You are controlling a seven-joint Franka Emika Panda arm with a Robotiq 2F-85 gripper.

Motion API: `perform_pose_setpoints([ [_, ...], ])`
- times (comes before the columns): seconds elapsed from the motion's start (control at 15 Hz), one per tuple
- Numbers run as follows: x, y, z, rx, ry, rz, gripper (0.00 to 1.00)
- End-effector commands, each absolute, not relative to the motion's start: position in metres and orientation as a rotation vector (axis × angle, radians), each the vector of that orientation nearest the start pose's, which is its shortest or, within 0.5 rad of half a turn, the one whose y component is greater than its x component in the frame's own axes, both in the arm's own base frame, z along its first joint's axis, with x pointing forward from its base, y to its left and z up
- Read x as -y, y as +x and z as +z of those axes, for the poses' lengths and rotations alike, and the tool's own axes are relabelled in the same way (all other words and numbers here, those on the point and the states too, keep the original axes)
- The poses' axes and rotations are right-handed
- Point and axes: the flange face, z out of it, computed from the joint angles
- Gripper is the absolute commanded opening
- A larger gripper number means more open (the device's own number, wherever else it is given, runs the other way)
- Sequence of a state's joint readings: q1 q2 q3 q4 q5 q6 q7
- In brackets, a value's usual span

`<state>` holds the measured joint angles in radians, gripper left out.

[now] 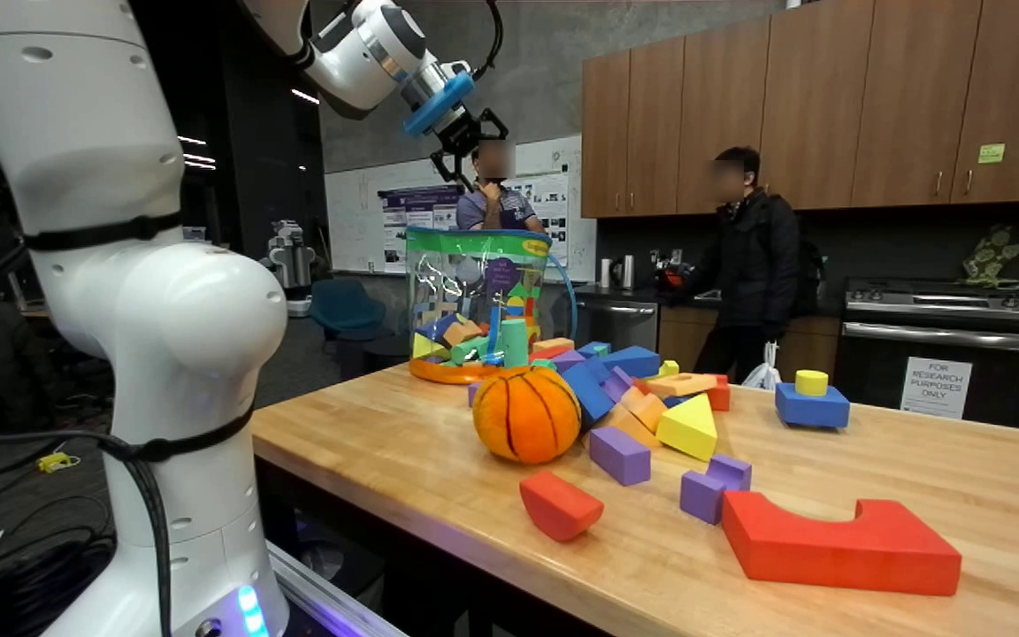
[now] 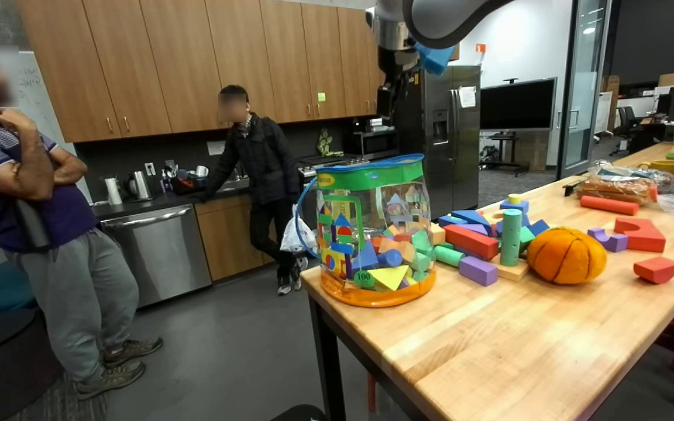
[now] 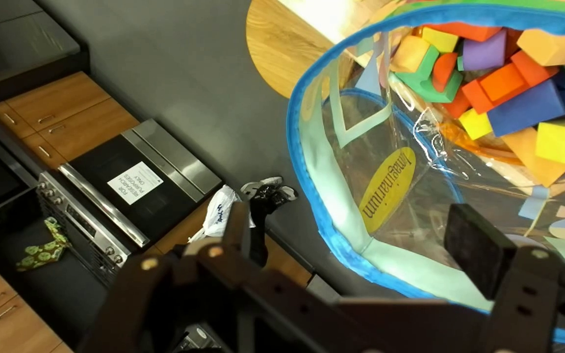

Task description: Move the orange block from the bag to the table

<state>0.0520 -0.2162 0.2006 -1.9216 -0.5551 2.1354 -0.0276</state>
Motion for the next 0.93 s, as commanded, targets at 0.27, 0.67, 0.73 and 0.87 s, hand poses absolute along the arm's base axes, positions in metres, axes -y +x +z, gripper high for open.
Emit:
perform_pose_setpoints([
  [0.27,-0.13,0.545,0.649,-0.67,2.432,0.616,1.0],
  [0.67,-0.143,0.599,0.657,-0.748,2.392,0.581,1.0],
  [0.73,-0.147,0.607,0.651,-0.777,2.398,0.559,1.0],
  [0.87,-0.159,0.62,0.633,-0.844,2.421,0.497,1.0],
])
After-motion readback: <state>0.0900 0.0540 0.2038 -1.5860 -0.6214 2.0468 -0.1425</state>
